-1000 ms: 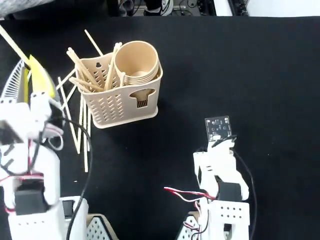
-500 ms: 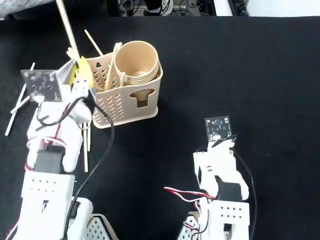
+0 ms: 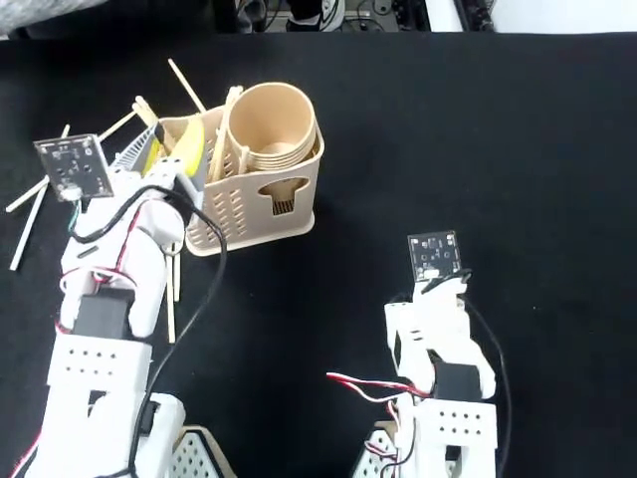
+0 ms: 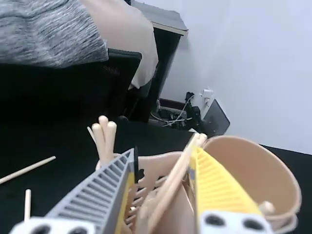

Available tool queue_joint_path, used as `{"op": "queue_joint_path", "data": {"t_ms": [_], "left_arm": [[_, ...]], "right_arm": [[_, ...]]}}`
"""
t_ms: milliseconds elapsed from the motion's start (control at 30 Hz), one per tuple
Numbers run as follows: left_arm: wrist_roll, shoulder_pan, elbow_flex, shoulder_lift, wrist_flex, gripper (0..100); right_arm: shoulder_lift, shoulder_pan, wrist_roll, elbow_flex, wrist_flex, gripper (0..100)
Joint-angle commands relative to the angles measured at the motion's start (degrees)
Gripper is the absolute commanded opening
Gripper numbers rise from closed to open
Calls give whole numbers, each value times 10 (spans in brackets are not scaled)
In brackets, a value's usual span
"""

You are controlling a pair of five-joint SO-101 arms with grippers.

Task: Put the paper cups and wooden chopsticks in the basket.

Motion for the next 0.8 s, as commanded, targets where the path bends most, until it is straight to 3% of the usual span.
{"op": "queue_joint_path", "data": {"t_ms": [0, 133, 300, 367, 533, 767], "left_arm": [[14, 2, -3, -60, 33, 195], [15, -58, -49, -135, 96, 195], [66, -261, -225, -133, 265, 199], [65, -306, -291, -85, 329, 199], [25, -334, -394, 83, 411, 199], [-50, -342, -479, 379, 414, 199]], "right_arm": [[-6, -6, 3, -1, 2, 12], [-6, -6, 3, -1, 2, 12], [-6, -6, 3, -1, 2, 12], [-6, -6, 3, -1, 2, 12], [-6, -6, 3, -1, 2, 12], [-6, -6, 3, -1, 2, 12]]}}
